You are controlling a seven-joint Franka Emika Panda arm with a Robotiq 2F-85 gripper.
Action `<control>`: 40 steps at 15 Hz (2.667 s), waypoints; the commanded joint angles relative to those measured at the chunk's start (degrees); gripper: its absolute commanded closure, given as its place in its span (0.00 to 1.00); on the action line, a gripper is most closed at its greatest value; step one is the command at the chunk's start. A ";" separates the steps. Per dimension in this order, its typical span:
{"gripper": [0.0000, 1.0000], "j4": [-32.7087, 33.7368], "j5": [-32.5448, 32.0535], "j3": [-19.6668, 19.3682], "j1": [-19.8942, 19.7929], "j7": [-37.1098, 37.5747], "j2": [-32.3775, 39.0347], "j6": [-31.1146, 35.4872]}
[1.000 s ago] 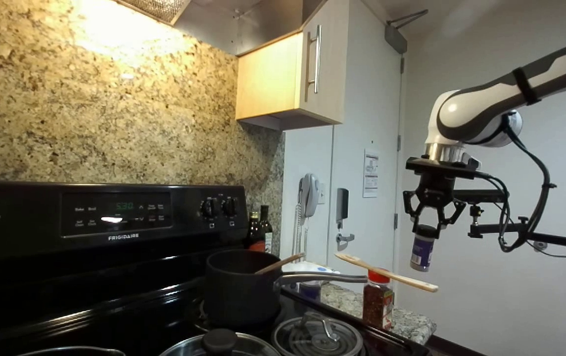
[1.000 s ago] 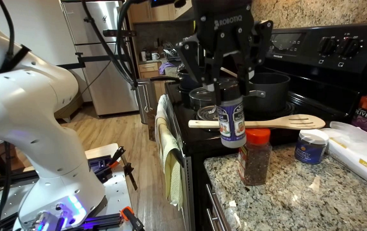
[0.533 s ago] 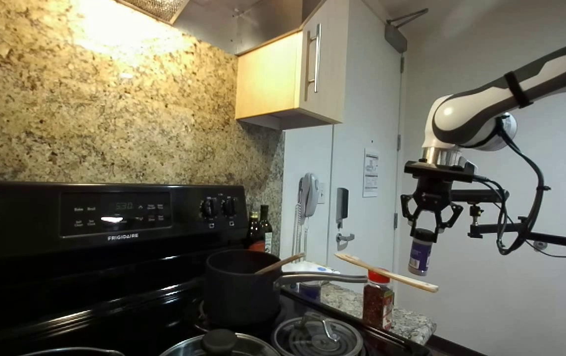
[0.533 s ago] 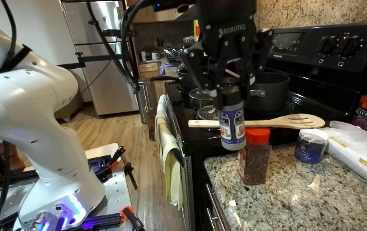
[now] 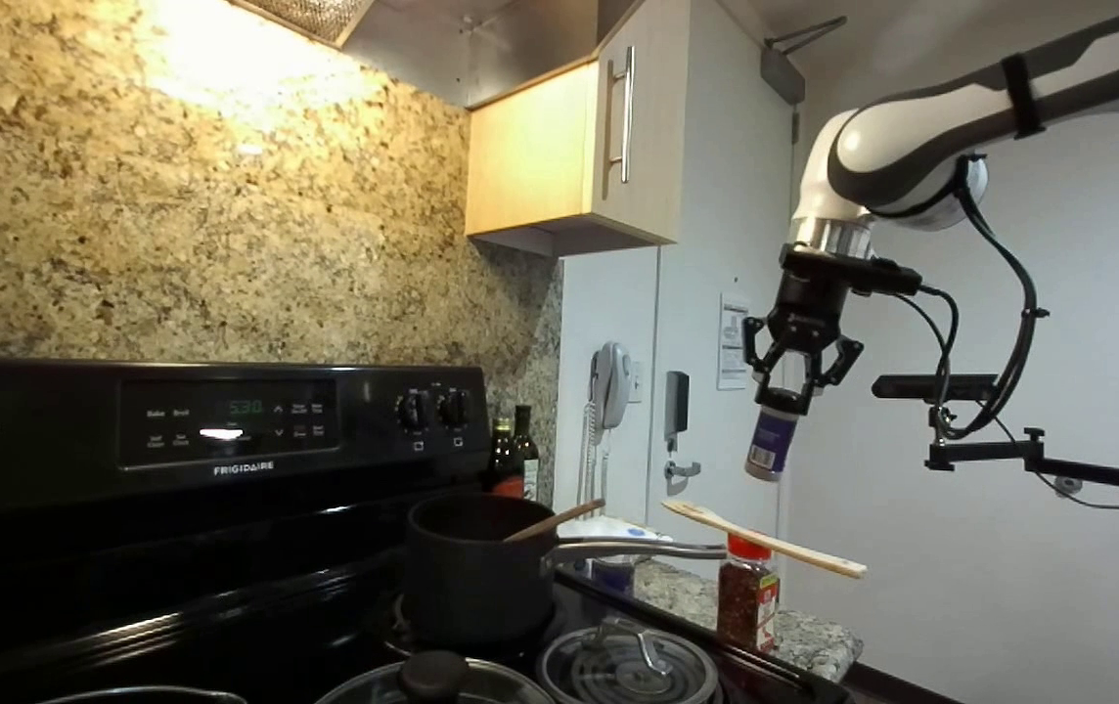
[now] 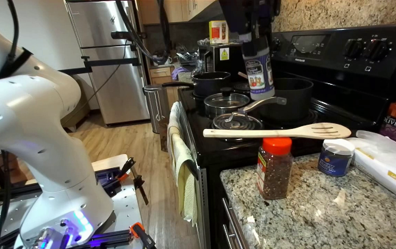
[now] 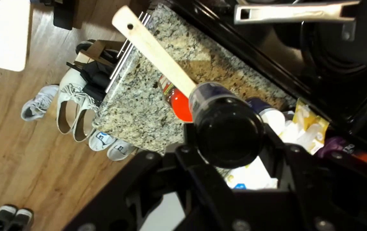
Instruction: Remove the seasoning shaker from the far right of the countertop and put it on the left side of the stove
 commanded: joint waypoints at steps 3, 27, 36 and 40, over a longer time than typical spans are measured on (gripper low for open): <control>0.76 5.12 -0.37 7.56 4.56 -4.16 1.07 -5.22; 0.76 42.86 -1.64 14.36 16.46 -20.68 31.44 -19.72; 0.51 52.43 -2.40 14.73 21.43 -26.53 41.55 -21.93; 0.76 51.60 -0.87 14.90 21.05 -28.30 41.23 -18.67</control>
